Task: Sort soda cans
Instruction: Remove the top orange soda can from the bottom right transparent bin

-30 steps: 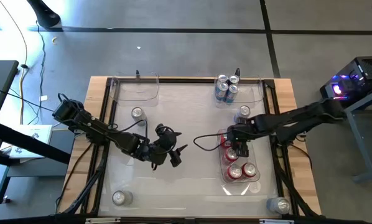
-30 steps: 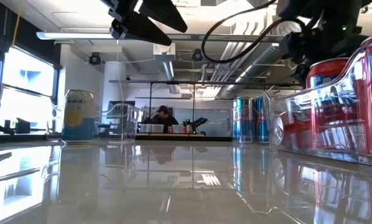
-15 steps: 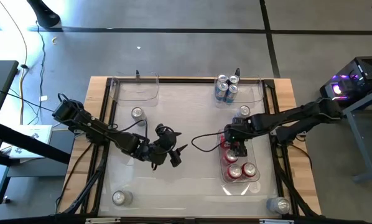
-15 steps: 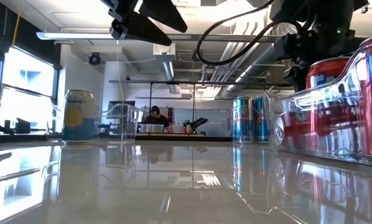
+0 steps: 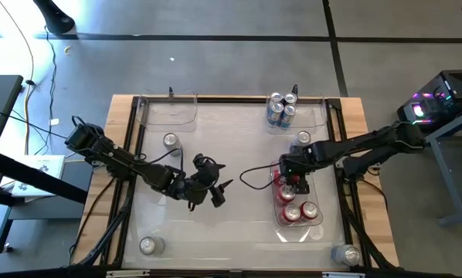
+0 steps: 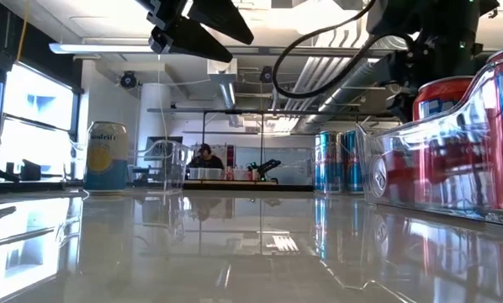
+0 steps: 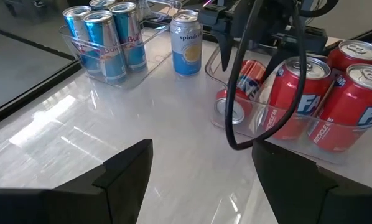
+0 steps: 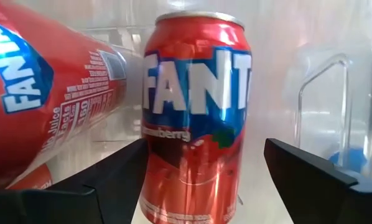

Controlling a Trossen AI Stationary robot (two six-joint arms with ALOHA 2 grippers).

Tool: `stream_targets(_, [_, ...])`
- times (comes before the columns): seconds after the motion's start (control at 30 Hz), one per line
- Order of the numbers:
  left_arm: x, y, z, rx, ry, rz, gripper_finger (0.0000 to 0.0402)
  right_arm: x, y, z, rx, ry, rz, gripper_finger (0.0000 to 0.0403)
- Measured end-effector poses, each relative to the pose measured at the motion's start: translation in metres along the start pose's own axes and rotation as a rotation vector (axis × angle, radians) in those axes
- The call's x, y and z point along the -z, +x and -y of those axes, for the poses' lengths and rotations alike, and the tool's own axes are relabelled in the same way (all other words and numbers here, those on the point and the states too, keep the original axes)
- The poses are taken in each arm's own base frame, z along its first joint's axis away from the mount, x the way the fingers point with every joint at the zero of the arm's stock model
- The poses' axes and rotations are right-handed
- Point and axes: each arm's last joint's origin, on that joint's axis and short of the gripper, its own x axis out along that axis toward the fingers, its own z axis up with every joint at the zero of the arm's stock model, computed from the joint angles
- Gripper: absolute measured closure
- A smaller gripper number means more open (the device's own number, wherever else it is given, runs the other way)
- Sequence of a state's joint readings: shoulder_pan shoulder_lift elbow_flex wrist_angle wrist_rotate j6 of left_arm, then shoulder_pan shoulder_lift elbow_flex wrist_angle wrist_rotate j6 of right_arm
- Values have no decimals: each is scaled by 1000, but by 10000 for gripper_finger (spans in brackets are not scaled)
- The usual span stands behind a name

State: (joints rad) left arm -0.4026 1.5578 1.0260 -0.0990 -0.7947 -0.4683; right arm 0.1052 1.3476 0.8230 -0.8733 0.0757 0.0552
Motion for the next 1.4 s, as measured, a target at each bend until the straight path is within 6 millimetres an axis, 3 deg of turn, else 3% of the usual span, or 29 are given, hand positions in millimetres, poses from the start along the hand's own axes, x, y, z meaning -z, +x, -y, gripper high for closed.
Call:
stream_targets(0.3, [0, 0, 0, 0, 2, -1, 133, 8, 15, -2, -54, -6, 19, 86])
stream_targets(0.7, [0, 0, 0, 0, 2, -1, 133, 5, 15, -2, -42, -77, 53, 87])
stream_targets(1.03, [0, 0, 0, -1, 2, -1, 133, 8, 23, 1, 69, -161, -18, 135])
stream_targets(1.4, [0, 0, 0, 0, 1, 0, 133, 7, 18, 1, 64, -74, 15, 173])
